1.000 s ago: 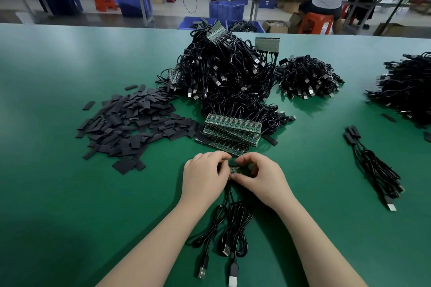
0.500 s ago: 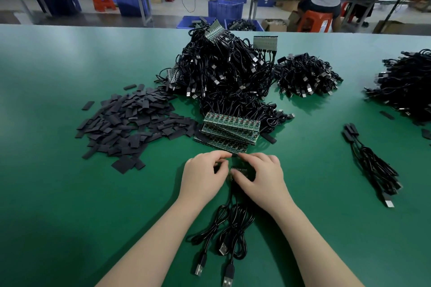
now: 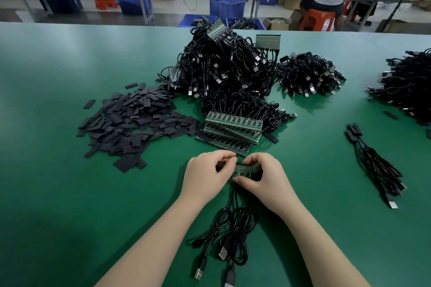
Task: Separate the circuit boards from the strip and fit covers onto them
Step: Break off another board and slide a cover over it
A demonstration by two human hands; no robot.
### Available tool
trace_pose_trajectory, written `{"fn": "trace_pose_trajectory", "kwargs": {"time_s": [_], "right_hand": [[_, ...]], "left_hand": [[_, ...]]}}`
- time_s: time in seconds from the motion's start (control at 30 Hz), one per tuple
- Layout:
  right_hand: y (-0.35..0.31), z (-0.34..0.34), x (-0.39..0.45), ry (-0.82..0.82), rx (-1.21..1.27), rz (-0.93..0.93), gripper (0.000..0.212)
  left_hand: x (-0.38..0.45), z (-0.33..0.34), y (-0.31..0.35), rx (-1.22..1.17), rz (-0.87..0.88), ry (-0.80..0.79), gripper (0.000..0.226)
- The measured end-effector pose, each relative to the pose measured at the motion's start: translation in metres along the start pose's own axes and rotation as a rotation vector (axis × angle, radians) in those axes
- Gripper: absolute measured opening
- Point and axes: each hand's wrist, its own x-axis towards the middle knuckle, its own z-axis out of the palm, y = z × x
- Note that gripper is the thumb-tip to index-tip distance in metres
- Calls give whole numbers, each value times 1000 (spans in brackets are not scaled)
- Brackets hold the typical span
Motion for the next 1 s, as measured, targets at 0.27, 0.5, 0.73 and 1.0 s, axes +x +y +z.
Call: {"fn": "trace_pose_trajectory", "kwargs": {"time_s": [0.27,0.5,0.73,1.0], "right_hand": [[-8,11,-1,144,269,-86,36],[-8,14,-1,129,400,65,18],[-6,12,1,208,474,95,15],[-6,13,1,283,513,85,17]], "left_hand": [[4,2,-7,-91,-74,-55,25],[3,1,-10,-277,-56,15,20],[3,0,-13,-321,-103,-14,28],[3,2,-16,-239,-82,-15,17]]}}
